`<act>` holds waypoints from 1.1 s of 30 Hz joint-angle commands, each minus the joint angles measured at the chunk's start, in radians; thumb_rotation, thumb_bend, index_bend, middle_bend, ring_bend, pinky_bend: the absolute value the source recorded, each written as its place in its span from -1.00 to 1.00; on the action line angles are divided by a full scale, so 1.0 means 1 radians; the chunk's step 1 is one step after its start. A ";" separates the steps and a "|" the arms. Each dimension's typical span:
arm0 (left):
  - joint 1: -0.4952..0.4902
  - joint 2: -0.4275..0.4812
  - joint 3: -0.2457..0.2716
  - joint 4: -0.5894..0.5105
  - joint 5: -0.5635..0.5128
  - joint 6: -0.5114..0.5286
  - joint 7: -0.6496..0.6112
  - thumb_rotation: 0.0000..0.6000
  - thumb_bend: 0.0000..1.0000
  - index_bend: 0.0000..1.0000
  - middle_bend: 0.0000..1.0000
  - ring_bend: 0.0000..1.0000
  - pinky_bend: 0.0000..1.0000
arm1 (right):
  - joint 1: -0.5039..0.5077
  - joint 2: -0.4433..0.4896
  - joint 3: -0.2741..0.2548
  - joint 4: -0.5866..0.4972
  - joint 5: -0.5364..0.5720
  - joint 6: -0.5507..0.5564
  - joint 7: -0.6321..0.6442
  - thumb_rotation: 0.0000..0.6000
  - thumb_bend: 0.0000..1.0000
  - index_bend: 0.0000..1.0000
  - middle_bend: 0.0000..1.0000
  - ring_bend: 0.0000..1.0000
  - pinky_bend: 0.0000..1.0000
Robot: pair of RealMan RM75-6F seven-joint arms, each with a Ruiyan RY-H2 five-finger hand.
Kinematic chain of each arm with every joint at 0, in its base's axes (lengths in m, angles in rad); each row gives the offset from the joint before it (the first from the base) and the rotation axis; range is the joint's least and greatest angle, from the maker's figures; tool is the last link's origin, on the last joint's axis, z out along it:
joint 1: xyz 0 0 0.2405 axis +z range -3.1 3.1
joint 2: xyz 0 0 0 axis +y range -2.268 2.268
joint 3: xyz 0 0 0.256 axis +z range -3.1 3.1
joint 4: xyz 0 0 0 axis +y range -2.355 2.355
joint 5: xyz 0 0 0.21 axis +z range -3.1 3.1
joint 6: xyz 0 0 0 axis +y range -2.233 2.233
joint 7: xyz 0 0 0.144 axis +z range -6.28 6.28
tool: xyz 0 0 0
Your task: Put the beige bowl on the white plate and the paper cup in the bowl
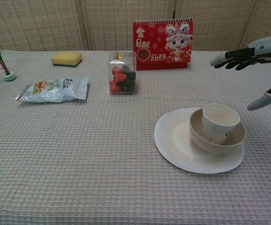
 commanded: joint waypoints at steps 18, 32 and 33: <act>-0.010 -0.017 0.022 -0.021 0.042 -0.009 0.051 1.00 -0.32 -1.00 -1.00 -1.00 -0.48 | -0.539 -0.062 -0.112 0.260 -0.451 0.807 -0.009 1.00 -0.79 -1.00 -1.00 -1.00 -1.00; -0.005 -0.041 0.023 -0.006 0.061 0.015 0.098 1.00 -0.32 -1.00 -1.00 -1.00 -0.48 | -0.580 -0.121 -0.114 0.308 -0.355 0.770 -0.002 1.00 -0.79 -1.00 -1.00 -1.00 -1.00; -0.004 -0.041 0.024 -0.005 0.059 0.013 0.098 1.00 -0.32 -1.00 -1.00 -1.00 -0.48 | -0.579 -0.121 -0.114 0.306 -0.351 0.763 -0.002 1.00 -0.79 -1.00 -1.00 -1.00 -1.00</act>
